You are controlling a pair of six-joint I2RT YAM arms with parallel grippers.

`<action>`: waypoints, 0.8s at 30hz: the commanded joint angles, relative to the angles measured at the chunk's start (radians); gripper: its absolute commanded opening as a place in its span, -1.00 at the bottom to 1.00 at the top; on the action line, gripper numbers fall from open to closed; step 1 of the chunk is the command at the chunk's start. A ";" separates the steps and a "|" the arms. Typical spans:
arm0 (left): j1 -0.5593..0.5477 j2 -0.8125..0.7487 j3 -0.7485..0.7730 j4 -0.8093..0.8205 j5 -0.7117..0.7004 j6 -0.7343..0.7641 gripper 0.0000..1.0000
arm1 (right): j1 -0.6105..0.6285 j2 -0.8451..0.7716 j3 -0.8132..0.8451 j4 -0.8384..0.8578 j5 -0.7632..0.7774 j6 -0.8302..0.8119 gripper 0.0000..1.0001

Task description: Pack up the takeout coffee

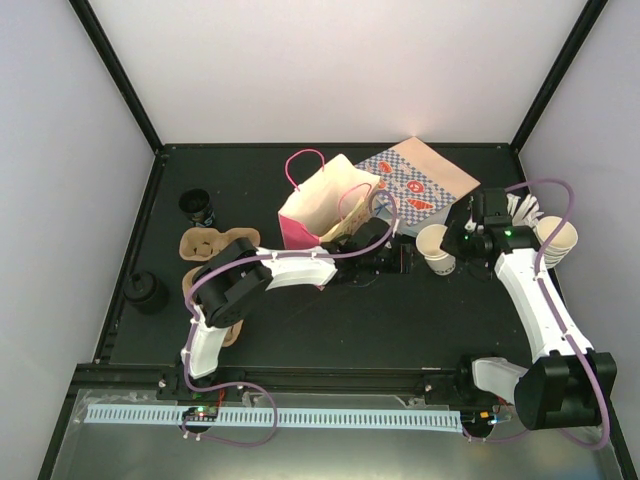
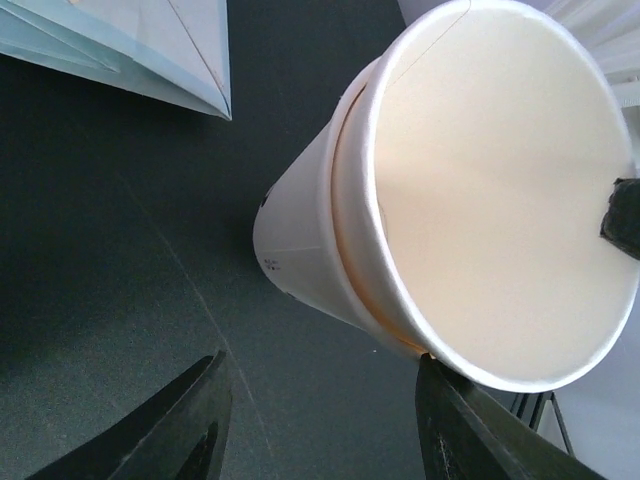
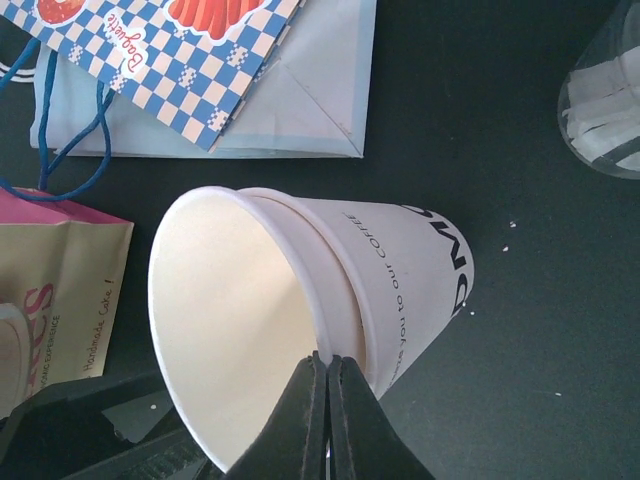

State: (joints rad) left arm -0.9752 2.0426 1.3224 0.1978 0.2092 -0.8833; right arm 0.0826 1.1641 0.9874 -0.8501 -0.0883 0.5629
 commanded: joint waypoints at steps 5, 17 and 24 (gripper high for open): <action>-0.013 0.021 0.039 -0.087 -0.076 0.053 0.05 | -0.014 -0.027 0.058 -0.024 -0.047 0.014 -0.98; -0.021 -0.032 0.014 -0.089 -0.112 0.111 0.13 | -0.043 -0.012 0.060 -0.034 -0.050 -0.017 -0.98; -0.052 -0.109 -0.054 -0.006 -0.170 0.289 0.73 | -0.043 0.003 0.110 -0.106 -0.057 -0.060 -0.98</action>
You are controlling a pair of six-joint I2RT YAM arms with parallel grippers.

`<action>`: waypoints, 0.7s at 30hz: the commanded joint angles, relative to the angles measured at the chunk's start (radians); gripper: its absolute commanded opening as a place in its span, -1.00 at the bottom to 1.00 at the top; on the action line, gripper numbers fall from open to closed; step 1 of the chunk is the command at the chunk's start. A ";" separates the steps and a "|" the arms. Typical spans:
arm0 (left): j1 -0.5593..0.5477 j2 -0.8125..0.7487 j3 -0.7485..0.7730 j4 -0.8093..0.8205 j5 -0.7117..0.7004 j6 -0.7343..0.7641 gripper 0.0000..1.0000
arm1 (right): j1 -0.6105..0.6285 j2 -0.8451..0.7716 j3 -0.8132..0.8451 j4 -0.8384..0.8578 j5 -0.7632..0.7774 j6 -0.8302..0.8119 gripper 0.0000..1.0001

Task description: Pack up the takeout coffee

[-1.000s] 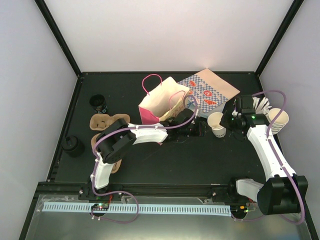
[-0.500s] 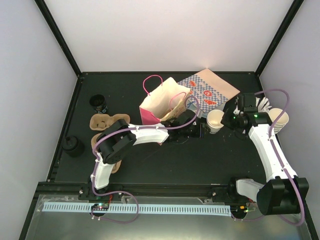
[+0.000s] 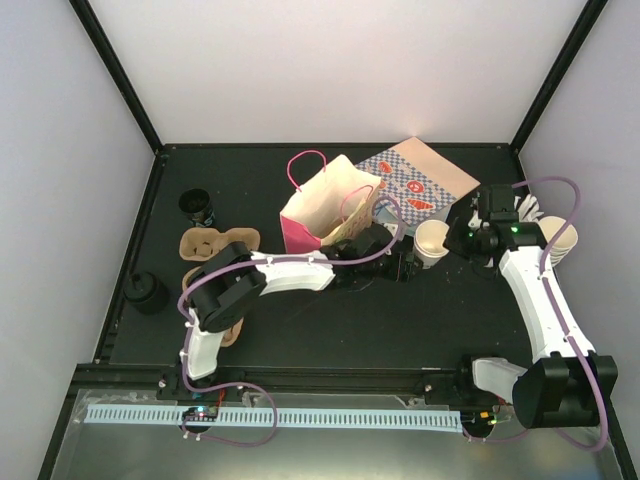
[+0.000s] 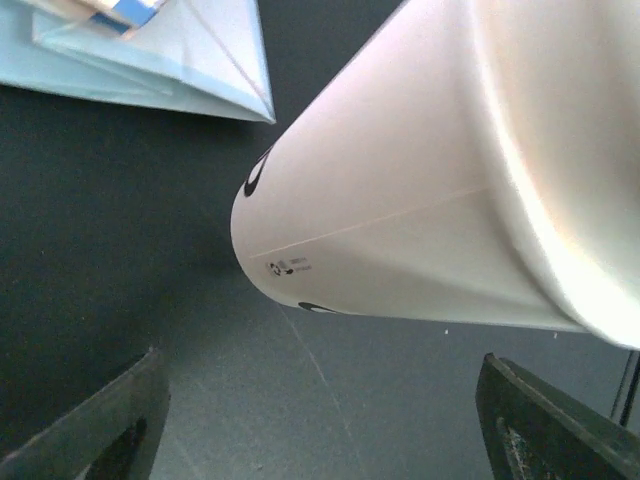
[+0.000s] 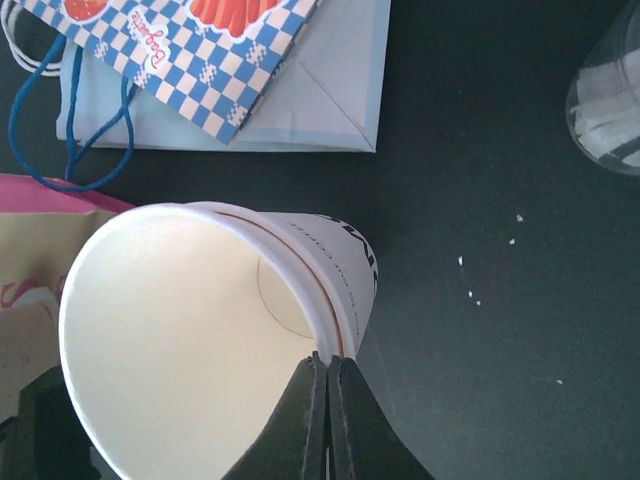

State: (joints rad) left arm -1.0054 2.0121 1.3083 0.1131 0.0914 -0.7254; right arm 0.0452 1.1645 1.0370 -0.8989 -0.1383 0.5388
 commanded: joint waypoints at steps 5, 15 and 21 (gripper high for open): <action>-0.038 -0.138 -0.173 0.258 -0.081 0.287 0.83 | -0.005 0.018 0.147 -0.183 0.003 -0.057 -0.98; -0.045 -0.191 -0.404 0.703 -0.011 0.548 0.97 | -0.005 0.020 0.230 -0.369 -0.132 -0.089 -0.98; -0.047 -0.182 -0.447 0.789 -0.030 0.602 0.97 | -0.005 -0.020 0.210 -0.396 -0.189 -0.125 -0.98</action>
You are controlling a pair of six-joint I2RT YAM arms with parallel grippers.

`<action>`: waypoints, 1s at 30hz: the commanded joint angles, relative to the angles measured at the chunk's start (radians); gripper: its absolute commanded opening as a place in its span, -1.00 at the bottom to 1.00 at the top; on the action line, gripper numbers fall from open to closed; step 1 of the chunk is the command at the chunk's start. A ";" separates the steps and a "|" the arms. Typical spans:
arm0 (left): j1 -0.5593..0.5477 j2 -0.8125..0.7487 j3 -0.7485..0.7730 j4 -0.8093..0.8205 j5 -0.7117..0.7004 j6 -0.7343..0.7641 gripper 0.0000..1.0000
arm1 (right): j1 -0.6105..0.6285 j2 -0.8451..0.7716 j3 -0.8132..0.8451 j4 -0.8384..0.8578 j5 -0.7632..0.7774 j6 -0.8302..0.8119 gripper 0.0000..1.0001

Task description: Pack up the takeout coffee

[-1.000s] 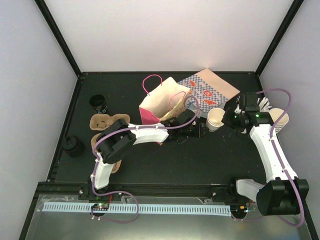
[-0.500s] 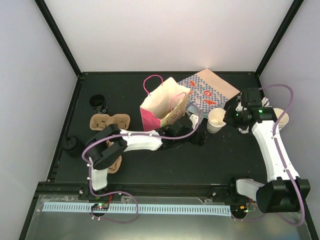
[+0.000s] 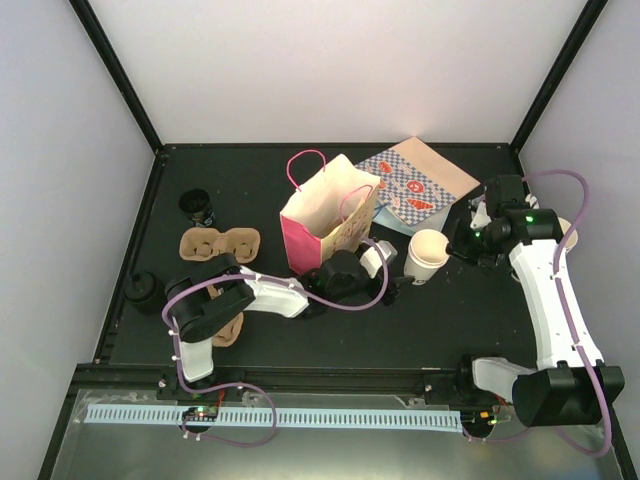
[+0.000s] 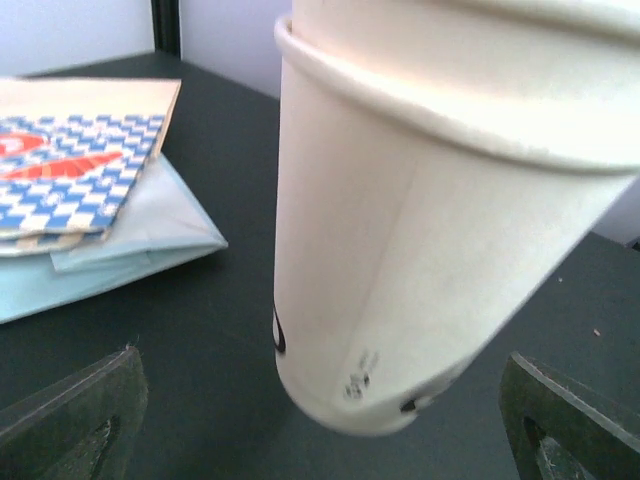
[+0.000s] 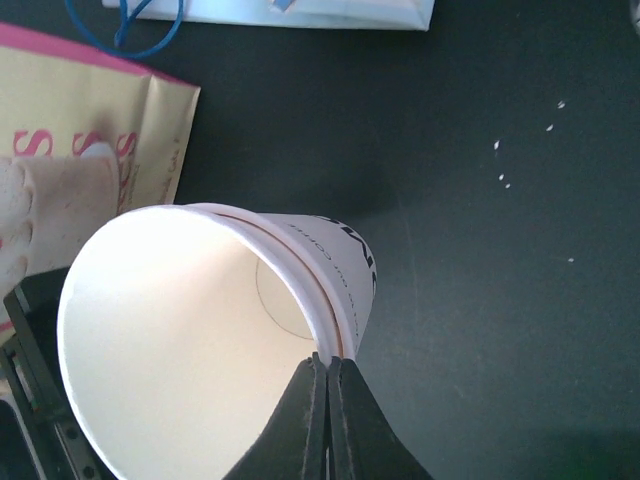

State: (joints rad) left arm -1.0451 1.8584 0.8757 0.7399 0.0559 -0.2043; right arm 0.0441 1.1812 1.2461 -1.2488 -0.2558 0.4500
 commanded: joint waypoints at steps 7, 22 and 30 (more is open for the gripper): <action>-0.007 -0.004 -0.036 0.223 0.008 0.113 0.97 | -0.003 -0.070 -0.016 -0.055 -0.163 -0.056 -0.98; -0.012 0.013 -0.069 0.316 0.105 0.164 0.97 | -0.004 -0.076 -0.013 -0.035 -0.235 -0.042 -0.98; -0.011 0.046 -0.042 0.261 0.080 0.136 0.98 | -0.003 -0.085 0.000 -0.047 -0.266 -0.037 -0.98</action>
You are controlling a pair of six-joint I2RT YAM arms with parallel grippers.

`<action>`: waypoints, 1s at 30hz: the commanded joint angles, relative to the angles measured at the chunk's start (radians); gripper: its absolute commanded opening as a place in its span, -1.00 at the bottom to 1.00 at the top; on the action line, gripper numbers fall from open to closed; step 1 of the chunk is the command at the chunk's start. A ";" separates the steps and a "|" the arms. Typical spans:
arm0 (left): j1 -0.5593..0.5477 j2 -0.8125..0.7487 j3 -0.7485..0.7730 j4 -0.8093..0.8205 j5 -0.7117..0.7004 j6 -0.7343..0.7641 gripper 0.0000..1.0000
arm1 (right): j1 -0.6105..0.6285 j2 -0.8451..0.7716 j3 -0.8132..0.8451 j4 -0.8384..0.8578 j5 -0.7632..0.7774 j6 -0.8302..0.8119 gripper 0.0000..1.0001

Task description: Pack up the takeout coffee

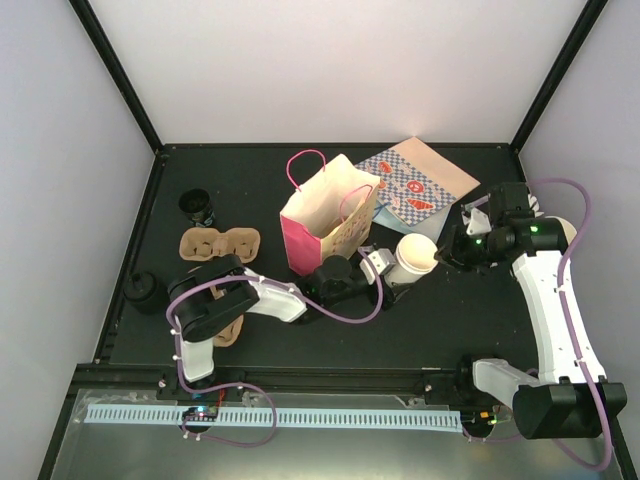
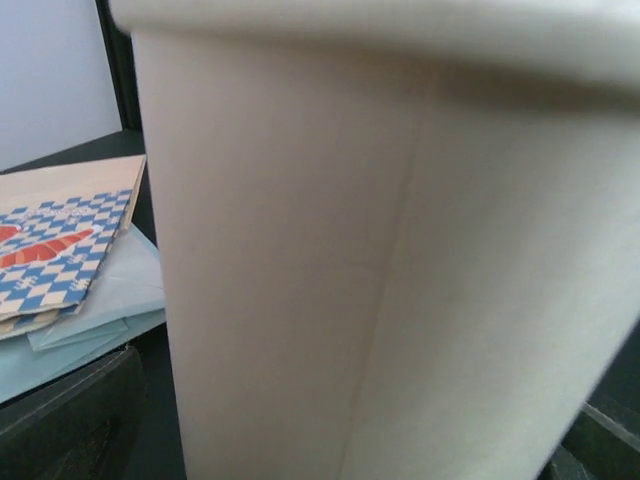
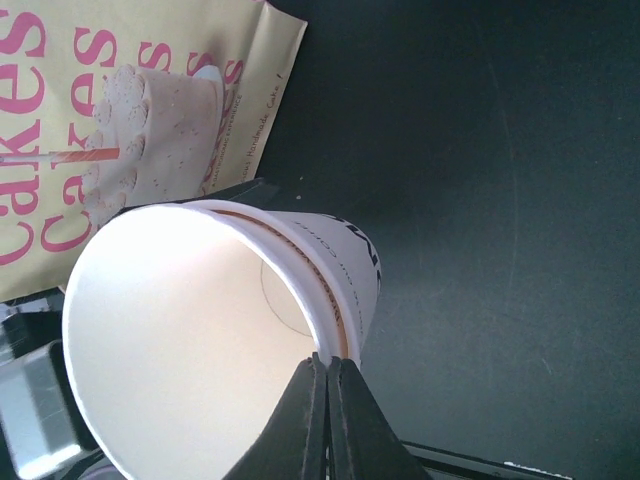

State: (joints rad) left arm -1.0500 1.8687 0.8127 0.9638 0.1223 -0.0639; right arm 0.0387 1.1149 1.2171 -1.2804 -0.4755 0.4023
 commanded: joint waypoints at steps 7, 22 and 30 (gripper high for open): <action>-0.007 0.064 0.011 0.052 0.028 -0.005 0.98 | 0.003 -0.030 0.041 -0.021 -0.060 0.017 -0.98; -0.007 0.037 -0.016 0.045 0.046 0.070 0.46 | 0.002 -0.034 0.060 -0.026 -0.045 0.022 -0.98; -0.008 0.047 -0.064 0.076 0.049 0.092 0.39 | 0.001 -0.003 0.225 -0.082 -0.008 0.033 -0.98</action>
State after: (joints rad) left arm -1.0500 1.9175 0.7879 1.0111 0.1432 -0.0135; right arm 0.0395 1.1076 1.3380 -1.3529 -0.5018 0.4221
